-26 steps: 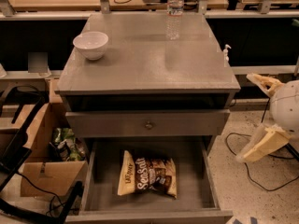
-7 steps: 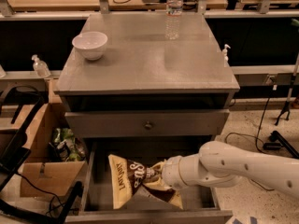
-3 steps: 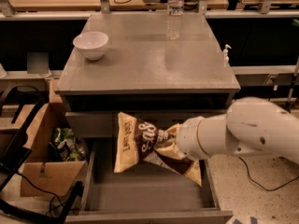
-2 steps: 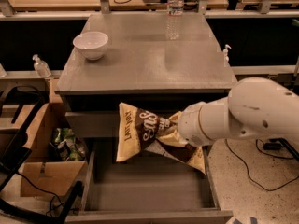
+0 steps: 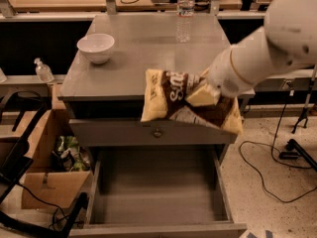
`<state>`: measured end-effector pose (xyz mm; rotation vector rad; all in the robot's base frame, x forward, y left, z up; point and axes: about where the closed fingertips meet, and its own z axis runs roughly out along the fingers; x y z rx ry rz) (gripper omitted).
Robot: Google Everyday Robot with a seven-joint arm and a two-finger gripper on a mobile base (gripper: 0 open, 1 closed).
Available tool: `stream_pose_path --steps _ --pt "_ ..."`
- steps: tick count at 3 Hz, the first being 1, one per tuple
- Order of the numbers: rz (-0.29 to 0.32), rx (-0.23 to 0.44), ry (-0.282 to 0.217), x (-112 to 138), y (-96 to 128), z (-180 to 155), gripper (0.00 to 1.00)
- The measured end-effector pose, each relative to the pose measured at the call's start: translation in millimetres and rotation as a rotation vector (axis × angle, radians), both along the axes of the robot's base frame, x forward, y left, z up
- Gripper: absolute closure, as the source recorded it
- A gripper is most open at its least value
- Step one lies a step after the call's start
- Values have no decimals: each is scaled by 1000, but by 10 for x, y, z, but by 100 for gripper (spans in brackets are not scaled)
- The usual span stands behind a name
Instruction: Pick brown chip bag from middle drawer and place on counter
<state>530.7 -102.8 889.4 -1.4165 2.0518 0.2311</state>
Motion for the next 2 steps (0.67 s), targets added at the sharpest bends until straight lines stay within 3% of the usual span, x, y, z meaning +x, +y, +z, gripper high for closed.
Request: stream_pose_path --steps 2 --pt "39 -87 70 582 -302 505 100"
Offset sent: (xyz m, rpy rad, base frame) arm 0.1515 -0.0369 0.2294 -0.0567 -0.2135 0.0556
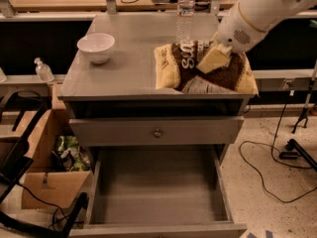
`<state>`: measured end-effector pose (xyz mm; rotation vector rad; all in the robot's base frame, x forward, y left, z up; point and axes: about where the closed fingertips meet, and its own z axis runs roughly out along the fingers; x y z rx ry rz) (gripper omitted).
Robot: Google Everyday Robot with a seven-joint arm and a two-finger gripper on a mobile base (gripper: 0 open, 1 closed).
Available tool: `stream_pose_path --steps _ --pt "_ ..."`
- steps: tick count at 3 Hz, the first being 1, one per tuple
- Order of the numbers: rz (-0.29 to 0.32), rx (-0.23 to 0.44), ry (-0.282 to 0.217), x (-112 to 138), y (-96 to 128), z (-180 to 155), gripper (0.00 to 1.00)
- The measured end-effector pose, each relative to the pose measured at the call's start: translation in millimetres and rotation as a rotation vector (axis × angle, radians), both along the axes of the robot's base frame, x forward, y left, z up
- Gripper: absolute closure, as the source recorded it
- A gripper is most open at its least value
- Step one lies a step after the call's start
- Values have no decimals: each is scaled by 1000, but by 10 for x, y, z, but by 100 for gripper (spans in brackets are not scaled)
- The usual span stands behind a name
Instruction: Pick brown chip bag from middle drawer and place on counter
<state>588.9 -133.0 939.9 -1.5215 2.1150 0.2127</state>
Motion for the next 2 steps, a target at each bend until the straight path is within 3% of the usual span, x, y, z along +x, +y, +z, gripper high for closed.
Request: stream_pose_path --steps 1,2 --pt "34 -23 -103 333 -28 472 100" --pt "33 -10 -197 419 -22 911 100"
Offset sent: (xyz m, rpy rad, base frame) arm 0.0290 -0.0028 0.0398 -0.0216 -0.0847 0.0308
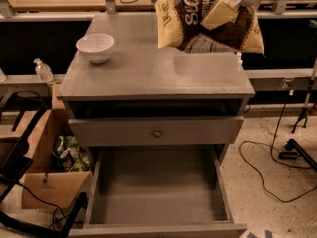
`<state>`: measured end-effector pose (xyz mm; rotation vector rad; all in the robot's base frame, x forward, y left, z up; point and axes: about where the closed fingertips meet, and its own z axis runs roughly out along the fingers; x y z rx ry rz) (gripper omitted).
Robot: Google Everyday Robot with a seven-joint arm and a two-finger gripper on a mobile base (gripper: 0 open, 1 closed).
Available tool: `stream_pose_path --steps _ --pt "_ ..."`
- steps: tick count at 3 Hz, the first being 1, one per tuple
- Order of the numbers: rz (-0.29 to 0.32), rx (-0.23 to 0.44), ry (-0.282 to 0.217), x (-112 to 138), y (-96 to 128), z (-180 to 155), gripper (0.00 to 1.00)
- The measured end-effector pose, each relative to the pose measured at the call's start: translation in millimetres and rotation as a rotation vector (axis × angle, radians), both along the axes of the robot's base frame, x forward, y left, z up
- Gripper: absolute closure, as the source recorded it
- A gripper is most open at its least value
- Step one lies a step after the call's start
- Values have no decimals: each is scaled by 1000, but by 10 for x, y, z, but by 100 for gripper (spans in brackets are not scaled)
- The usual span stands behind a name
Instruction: Pick brown chip bag from middle drawer and place on counter
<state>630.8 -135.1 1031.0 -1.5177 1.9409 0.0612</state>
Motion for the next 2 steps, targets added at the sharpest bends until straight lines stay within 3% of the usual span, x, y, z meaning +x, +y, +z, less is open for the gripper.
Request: stream_pose_path --steps 1,2 --pt "0 0 0 1 0 0 100" --pt "-25 27 -16 328 -23 -94 100"
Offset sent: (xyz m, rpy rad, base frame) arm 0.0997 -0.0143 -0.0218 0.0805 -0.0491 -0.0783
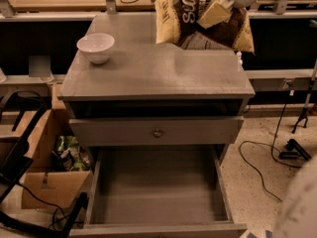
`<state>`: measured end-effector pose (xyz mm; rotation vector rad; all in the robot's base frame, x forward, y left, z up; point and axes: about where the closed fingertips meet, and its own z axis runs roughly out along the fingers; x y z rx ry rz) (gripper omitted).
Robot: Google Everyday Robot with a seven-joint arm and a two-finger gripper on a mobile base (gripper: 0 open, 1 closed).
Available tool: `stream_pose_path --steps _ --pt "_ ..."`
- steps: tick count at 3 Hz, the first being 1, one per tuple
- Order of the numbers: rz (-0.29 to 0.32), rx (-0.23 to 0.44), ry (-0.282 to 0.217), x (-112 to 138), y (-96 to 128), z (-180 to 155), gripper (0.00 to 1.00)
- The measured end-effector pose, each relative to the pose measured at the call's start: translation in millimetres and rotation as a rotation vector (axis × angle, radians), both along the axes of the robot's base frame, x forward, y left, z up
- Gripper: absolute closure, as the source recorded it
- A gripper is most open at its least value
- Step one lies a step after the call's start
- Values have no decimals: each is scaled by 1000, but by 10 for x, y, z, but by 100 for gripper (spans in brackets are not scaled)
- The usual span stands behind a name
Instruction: Pick brown chip bag from middle drawer and place on counter
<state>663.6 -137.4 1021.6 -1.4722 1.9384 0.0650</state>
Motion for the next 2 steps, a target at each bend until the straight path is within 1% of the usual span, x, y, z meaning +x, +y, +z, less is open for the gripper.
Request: stream_pose_path --steps 1,2 --pt "-29 26 -21 437 -124 -181 100" --pt "-32 55 11 646 -238 -462 100"
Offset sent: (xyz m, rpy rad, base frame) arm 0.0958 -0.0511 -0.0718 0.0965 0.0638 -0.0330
